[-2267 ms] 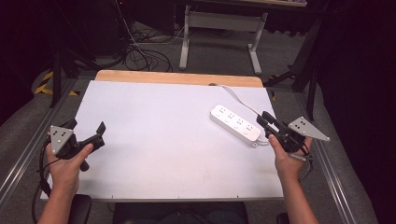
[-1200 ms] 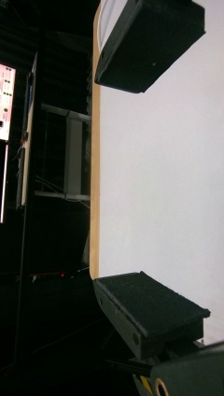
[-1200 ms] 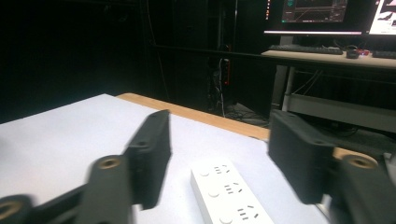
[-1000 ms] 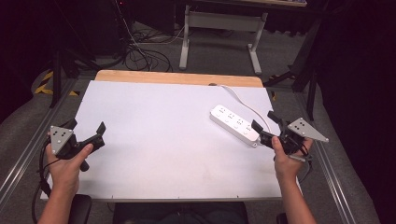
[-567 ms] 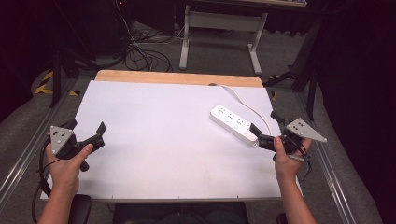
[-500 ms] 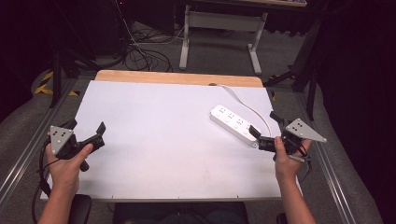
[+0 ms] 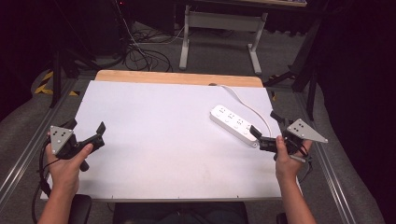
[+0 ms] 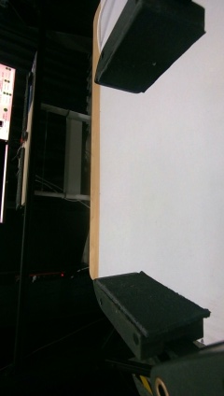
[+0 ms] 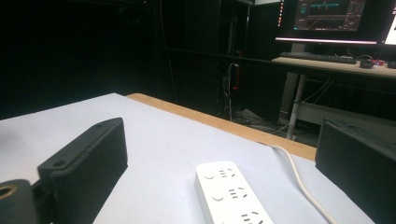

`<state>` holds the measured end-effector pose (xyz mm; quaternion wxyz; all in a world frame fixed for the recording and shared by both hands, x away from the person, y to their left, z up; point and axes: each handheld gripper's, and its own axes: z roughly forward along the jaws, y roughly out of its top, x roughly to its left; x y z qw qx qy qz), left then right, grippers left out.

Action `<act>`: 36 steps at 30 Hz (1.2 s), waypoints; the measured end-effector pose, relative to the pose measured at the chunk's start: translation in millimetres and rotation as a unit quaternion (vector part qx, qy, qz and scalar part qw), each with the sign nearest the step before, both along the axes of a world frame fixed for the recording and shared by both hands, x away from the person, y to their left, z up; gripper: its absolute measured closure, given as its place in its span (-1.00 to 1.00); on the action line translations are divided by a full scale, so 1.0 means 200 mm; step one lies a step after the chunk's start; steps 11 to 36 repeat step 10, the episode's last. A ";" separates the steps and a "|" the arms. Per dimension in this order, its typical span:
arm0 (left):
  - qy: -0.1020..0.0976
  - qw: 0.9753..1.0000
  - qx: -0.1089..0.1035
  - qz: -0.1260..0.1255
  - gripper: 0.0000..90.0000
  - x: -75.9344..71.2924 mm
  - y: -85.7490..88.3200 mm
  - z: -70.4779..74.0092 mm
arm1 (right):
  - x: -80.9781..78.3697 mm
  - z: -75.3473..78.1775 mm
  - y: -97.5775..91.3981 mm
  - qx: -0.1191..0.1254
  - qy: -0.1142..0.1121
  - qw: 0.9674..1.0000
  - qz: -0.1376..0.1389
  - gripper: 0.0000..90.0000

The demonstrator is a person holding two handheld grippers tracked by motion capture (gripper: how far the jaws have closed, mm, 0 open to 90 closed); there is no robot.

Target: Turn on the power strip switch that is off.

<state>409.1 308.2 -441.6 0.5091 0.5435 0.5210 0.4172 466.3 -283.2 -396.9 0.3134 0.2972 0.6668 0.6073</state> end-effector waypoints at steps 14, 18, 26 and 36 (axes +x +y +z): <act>0.002 1.000 0.001 0.001 -0.87 0.00 0.00 0.00 | 0.00 0.00 -0.01 0.001 0.003 1.000 -0.003 -0.94; 0.002 1.000 0.001 0.001 -0.87 0.00 0.00 0.00 | 0.00 0.00 -0.01 0.001 0.003 1.000 -0.003 -0.94; 0.002 1.000 0.001 0.001 -0.87 0.00 0.00 0.00 | 0.00 0.00 -0.01 0.001 0.003 1.000 -0.003 -0.94; 0.002 1.000 0.001 0.001 -0.87 0.00 0.00 0.00 | 0.00 0.00 -0.01 0.001 0.003 1.000 -0.003 -0.94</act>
